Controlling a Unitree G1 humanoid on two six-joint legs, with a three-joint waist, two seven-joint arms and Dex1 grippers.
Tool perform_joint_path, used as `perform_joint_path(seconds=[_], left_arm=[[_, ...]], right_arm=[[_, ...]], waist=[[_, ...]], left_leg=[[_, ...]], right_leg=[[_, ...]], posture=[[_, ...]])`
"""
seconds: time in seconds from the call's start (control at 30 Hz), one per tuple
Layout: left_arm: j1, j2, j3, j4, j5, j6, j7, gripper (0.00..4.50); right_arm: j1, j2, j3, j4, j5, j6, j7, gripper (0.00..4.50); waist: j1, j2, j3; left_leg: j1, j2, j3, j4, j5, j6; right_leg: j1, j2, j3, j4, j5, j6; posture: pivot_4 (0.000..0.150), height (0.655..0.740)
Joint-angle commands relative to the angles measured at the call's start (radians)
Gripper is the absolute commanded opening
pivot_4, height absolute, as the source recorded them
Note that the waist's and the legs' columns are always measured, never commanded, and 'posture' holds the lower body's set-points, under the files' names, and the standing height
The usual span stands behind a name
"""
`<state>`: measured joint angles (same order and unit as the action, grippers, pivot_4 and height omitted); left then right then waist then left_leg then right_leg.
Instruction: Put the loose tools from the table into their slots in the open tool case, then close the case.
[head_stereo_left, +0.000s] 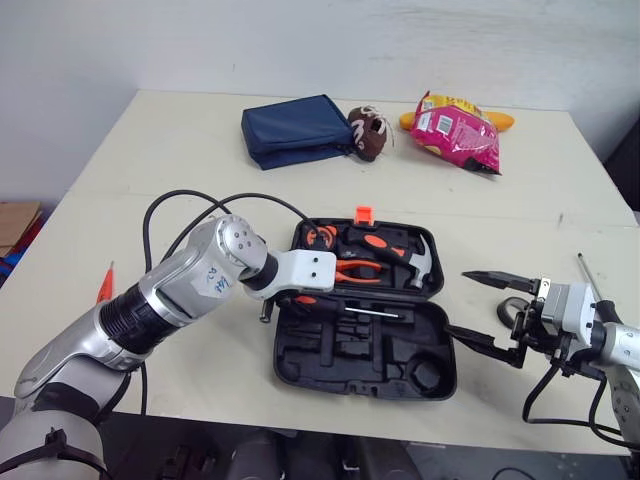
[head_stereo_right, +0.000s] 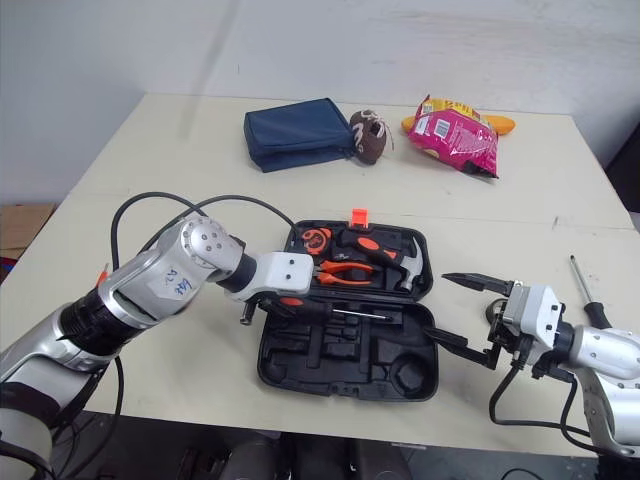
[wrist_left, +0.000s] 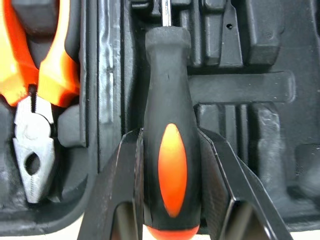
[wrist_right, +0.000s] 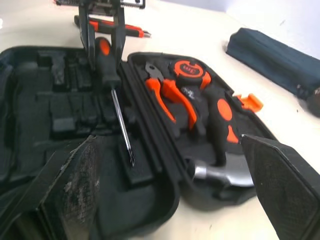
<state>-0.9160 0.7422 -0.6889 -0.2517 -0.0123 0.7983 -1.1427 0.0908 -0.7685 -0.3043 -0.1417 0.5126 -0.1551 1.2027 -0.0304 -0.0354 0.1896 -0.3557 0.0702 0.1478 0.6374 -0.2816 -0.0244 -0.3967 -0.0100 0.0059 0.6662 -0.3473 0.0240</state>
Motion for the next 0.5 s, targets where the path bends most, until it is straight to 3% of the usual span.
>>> perform_joint_path(seconds=[0.03,0.5], left_arm=[[0.012,-0.023,-0.002,0.023,0.042,-0.001,0.021,0.8],[0.039,-0.065,0.0,0.027,0.08,0.003,0.045,0.8]], right_arm=[[0.014,0.008,-0.039,0.026,0.007,-0.063,0.026,4.5],[0.03,0.02,-0.033,0.098,0.008,-0.141,0.071,4.5]], waist=[[0.0,0.0,0.0],[0.001,0.0,0.0]], left_leg=[[0.0,0.0,0.0,0.0,0.0,0.0],[0.003,0.0,0.0,0.001,0.0,0.0]], right_leg=[[0.0,0.0,0.0,0.0,0.0,0.0],[0.003,0.0,0.0,0.001,0.0,0.0]], posture=[[0.15,0.74],[0.15,0.74]])
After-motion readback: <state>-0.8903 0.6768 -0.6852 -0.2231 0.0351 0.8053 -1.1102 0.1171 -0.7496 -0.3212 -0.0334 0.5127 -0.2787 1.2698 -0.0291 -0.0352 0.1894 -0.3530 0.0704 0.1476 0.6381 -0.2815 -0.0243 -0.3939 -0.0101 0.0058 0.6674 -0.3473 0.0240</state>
